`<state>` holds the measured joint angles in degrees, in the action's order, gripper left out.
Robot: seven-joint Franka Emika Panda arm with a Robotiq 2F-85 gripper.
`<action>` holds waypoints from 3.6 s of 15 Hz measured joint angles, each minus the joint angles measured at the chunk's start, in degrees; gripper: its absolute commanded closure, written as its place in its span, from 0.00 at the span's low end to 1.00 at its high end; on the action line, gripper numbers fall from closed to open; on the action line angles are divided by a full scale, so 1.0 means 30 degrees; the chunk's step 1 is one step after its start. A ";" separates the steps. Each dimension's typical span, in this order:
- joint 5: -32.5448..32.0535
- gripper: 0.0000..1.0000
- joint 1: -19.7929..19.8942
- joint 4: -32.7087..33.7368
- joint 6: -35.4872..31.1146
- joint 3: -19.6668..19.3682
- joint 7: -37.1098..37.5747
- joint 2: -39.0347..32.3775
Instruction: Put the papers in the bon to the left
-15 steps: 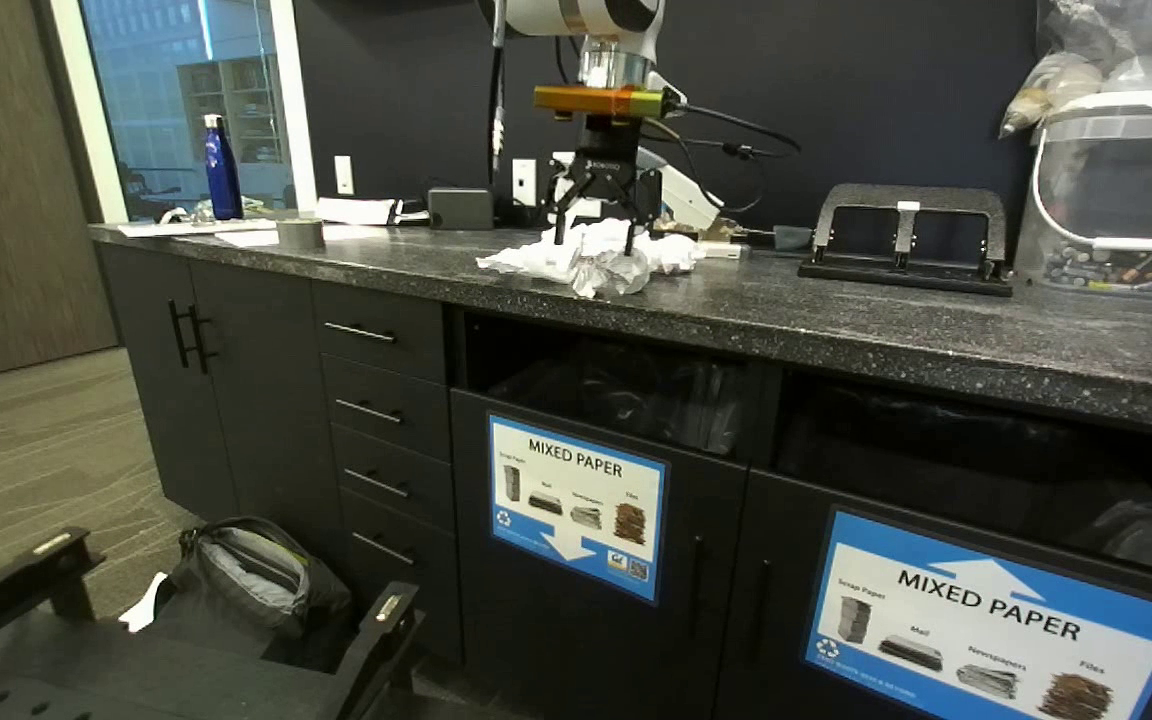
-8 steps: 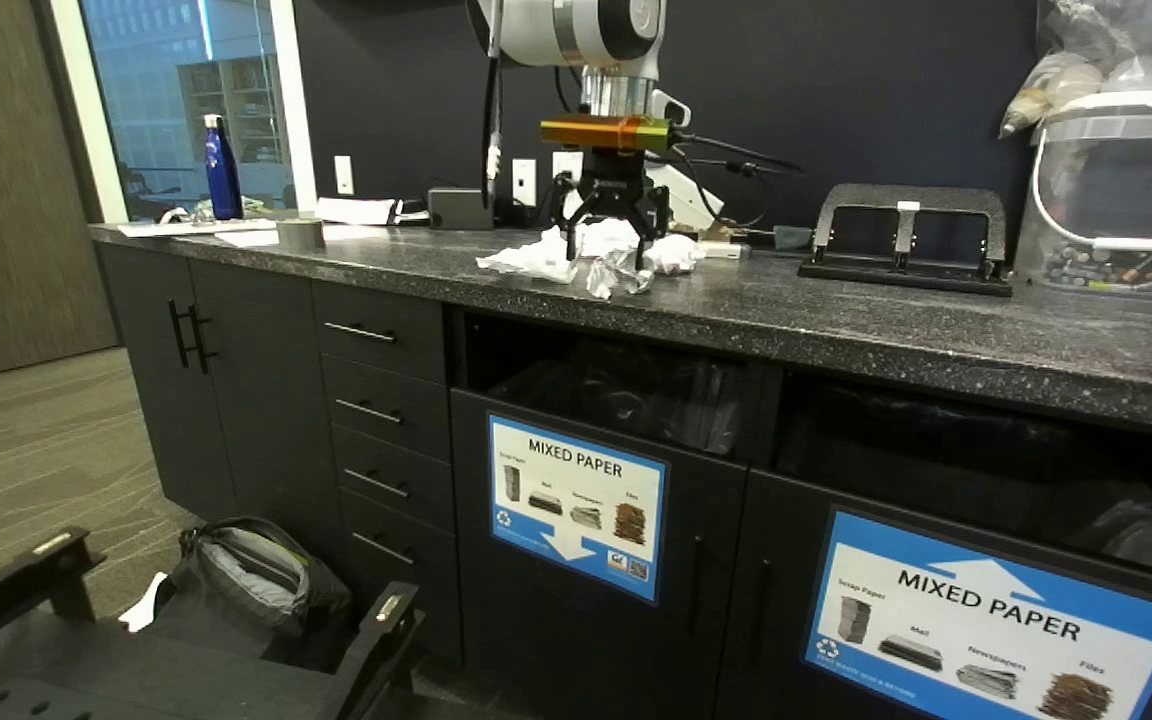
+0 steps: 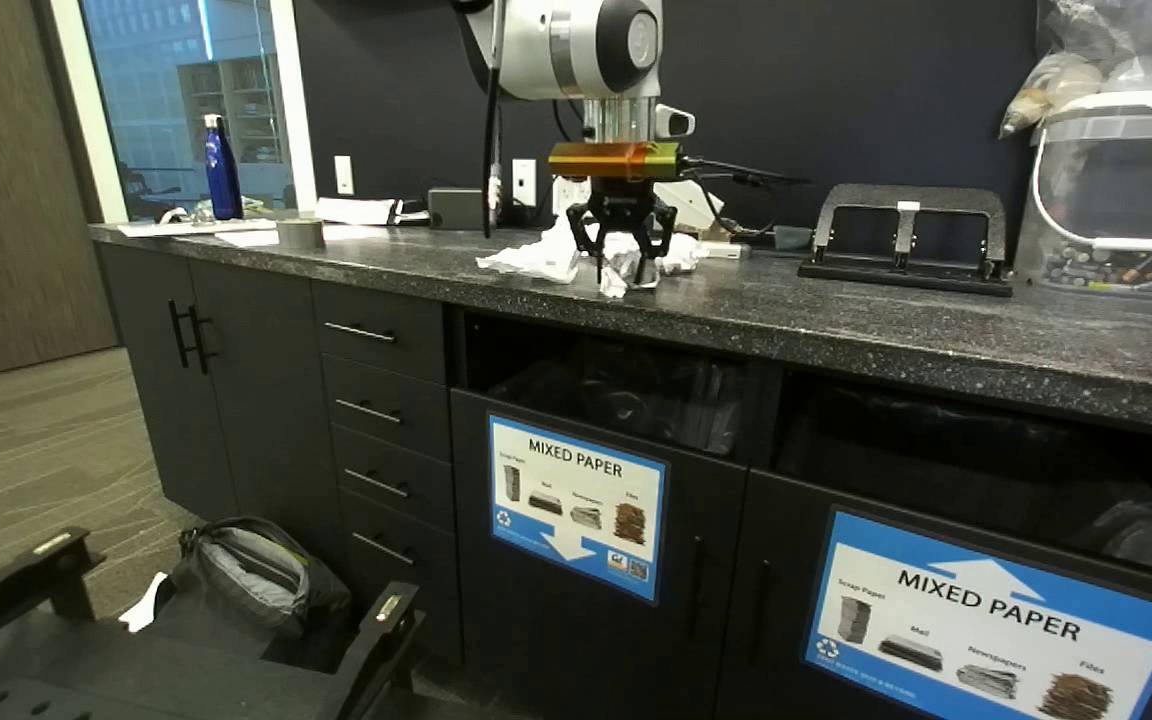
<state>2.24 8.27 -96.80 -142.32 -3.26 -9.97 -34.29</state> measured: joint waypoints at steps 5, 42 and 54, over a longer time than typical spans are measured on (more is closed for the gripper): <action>-0.1410 0.84 -0.0049 -0.0534 -0.0440 -0.0526 0.0339 0.0194; -0.0984 0.85 0.1191 -0.9241 -2.7256 0.1748 0.5258 -0.5667; 0.0570 0.27 0.1045 -0.2704 -2.8892 0.1737 0.6264 -1.0674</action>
<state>3.95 11.41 -104.92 -229.00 1.95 8.82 -66.31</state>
